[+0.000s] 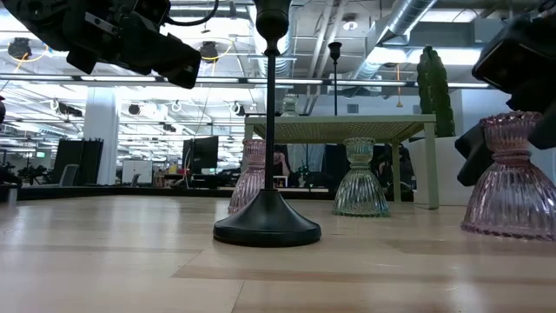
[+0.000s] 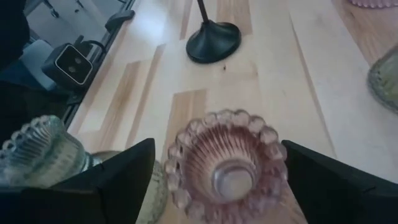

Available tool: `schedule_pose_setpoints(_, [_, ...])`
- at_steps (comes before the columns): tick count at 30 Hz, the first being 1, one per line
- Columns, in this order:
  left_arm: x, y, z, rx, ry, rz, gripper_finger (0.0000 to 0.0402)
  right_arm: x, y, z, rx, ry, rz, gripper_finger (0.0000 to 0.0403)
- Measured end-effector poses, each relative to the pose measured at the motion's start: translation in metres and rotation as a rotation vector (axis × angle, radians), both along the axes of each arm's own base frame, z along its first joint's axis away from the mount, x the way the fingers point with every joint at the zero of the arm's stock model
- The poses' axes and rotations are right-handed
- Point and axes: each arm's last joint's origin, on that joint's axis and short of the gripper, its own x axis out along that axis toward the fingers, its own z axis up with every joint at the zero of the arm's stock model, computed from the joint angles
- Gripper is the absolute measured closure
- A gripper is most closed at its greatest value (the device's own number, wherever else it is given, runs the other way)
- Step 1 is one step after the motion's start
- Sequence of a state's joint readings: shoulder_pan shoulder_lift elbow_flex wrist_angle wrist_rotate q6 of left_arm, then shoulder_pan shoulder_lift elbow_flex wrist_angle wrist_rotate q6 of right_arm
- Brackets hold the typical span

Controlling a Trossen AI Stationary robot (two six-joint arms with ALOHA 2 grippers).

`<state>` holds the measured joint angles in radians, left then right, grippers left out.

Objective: Pick & Place candle stick holders
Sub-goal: Put the bottom pink glass candle holder on the shelf

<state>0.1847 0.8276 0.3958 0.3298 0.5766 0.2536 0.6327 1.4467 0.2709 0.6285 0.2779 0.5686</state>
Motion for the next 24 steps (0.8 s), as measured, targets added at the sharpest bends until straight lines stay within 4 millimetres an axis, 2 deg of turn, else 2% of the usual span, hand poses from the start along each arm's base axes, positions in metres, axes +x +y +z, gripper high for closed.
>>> schedule_pose_setpoints(7, [0.0,0.0,0.0,0.0,0.0,0.0,0.0325,0.001,0.0,0.001,0.0,-0.002,-0.013,0.0141])
schedule_pose_setpoints(16, [0.0,0.0,0.0,0.0,0.0,0.0,0.0325,0.001,0.0,0.002,0.004,-0.01,-0.021,0.0289])
schedule_pose_setpoints(24, [0.0,0.0,0.0,0.0,0.0,0.0,0.0325,-0.001,-0.005,0.013,0.024,-0.035,-0.049,0.0288])
